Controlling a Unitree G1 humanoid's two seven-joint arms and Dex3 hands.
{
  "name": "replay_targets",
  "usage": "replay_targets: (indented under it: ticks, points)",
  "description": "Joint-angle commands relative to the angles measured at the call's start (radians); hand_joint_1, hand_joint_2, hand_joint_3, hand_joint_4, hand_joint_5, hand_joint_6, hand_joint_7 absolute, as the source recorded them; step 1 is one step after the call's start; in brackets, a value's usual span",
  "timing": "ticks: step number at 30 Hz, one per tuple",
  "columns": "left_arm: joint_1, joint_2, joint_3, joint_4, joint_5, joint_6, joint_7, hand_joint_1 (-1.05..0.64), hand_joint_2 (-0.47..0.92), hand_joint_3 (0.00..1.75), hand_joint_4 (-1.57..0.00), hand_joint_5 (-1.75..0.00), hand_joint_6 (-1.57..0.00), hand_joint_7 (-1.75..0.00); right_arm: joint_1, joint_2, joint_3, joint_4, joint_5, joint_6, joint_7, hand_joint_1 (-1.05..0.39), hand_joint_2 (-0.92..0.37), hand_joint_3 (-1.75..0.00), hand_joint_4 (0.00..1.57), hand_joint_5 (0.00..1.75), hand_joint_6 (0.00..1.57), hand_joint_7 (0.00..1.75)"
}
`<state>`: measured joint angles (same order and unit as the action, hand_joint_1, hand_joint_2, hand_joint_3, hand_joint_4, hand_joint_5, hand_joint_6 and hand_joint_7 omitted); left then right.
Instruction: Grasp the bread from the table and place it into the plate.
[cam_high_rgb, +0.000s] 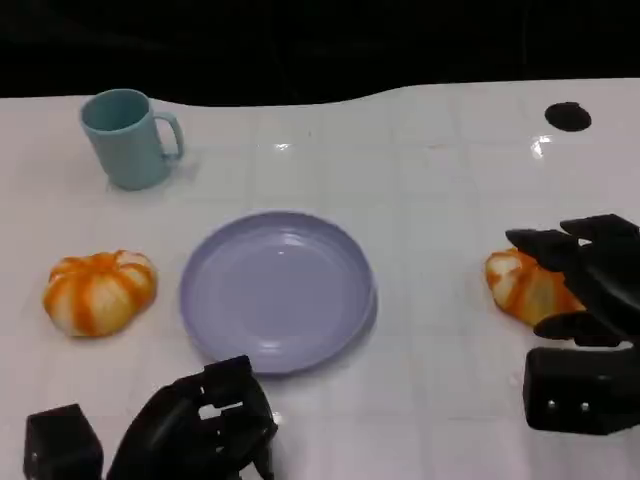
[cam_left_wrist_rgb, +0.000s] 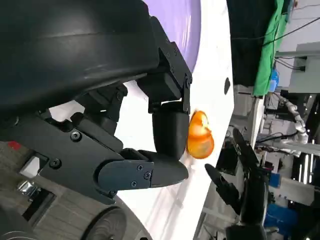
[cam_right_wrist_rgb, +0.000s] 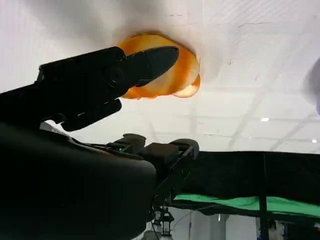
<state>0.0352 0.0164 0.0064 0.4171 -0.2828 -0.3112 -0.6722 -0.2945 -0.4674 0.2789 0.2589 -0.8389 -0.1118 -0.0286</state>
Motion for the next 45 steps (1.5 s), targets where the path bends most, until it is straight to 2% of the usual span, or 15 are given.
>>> replay_targets:
  ticks: [1,17,20,23,25,26,27,28,29,30,31,33,35,38,45]
  points:
    - [0.008,0.008,0.004,-0.017,-0.005,0.002,0.008,-0.58,0.7,0.61,-0.78,-1.75,-0.75,-1.44,-0.053,0.0,0.038,0.059,-0.016,0.028,0.015,-0.46,-0.82,0.0,0.16,0.27,0.35,0.01]
    - [0.021,0.005,0.002,-0.033,-0.008,0.004,0.004,-0.59,0.7,0.62,-0.78,-1.75,-0.74,-1.44,-0.207,0.062,0.158,0.377,0.002,0.052,0.024,-0.47,-0.87,-0.01,0.21,0.13,0.34,0.01]
    - [0.023,0.006,0.001,-0.039,-0.006,0.005,0.006,-0.58,0.7,0.61,-0.78,-1.75,-0.74,-1.44,-0.232,0.073,0.171,0.436,0.011,0.043,0.009,-0.46,-0.89,-0.01,0.26,0.12,0.36,0.01]
    - [0.024,0.004,0.001,-0.041,-0.008,0.006,0.007,-0.57,0.7,0.61,-0.78,-1.75,-0.74,-1.44,-0.254,0.089,0.172,0.5,0.034,0.024,-0.02,-0.4,-0.92,-0.02,0.39,0.14,0.43,0.03]
    - [0.025,0.004,0.001,-0.043,-0.008,0.009,0.009,-0.57,0.7,0.61,-0.78,-1.75,-0.75,-1.44,-0.261,0.102,0.152,0.544,0.073,-0.015,-0.067,-0.28,-0.92,-0.04,0.66,0.23,0.64,0.09]
    - [0.026,0.004,0.001,-0.044,-0.009,0.01,0.008,-0.57,0.7,0.61,-0.78,-1.75,-0.75,-1.43,-0.264,0.106,0.145,0.567,0.089,-0.04,-0.099,-0.23,-0.92,-0.08,0.83,0.41,0.8,0.1]
    - [0.028,0.005,0.001,-0.047,-0.006,0.011,0.011,-0.57,0.7,0.61,-0.77,-1.75,-0.74,-1.43,-0.268,0.105,0.146,0.595,0.093,-0.08,-0.15,-0.19,-0.92,-0.11,0.89,0.67,0.95,0.1]
    - [0.029,0.005,0.0,-0.049,-0.004,0.011,0.013,-0.57,0.7,0.61,-0.77,-1.75,-0.74,-1.43,-0.273,0.104,0.149,0.62,0.096,-0.113,-0.196,-0.14,-0.92,-0.16,0.95,1.02,1.15,0.15]
    - [0.029,0.006,0.0,-0.05,-0.004,0.011,0.014,-0.57,0.7,0.61,-0.77,-1.75,-0.74,-1.43,-0.274,0.103,0.149,0.639,0.101,-0.149,-0.237,-0.12,-0.92,-0.2,0.94,1.26,1.23,0.19]
    - [0.029,0.006,0.0,-0.05,-0.003,0.011,0.014,-0.57,0.7,0.61,-0.77,-1.75,-0.74,-1.43,-0.277,0.104,0.15,0.653,0.106,-0.174,-0.266,-0.13,-0.9,-0.29,0.91,1.5,1.14,0.54]
    - [0.028,0.006,0.0,-0.048,-0.005,0.009,0.011,-0.57,0.7,0.61,-0.77,-1.75,-0.74,-1.43,-0.28,0.106,0.15,0.664,0.108,-0.191,-0.297,-0.14,-0.86,-0.4,0.88,1.64,0.93,1.05]
    - [0.026,0.006,0.001,-0.043,-0.006,0.008,0.009,-0.57,0.7,0.62,-0.77,-1.75,-0.75,-1.43,-0.284,0.11,0.151,0.681,0.106,-0.225,-0.368,-0.13,-0.78,-0.54,0.84,1.72,0.73,1.57]
    - [0.025,0.006,0.001,-0.041,-0.008,0.008,0.007,-0.57,0.7,0.62,-0.77,-1.75,-0.75,-1.43,-0.287,0.115,0.148,0.687,0.108,-0.248,-0.413,-0.12,-0.73,-0.61,0.83,1.74,0.68,1.69]
    - [0.028,0.004,0.0,-0.044,-0.006,0.008,0.011,-0.57,0.7,0.62,-0.77,-1.75,-0.75,-1.43,-0.292,0.121,0.146,0.691,0.107,-0.284,-0.485,-0.09,-0.57,-0.82,0.88,1.75,0.75,1.62]
    - [0.032,0.006,0.0,-0.054,-0.006,0.016,0.012,-0.57,0.69,0.61,-0.78,-1.75,-0.75,-1.42,-0.283,0.139,0.13,0.621,0.131,-0.335,-0.539,-0.07,-0.42,-1.13,0.94,1.75,0.83,1.54]
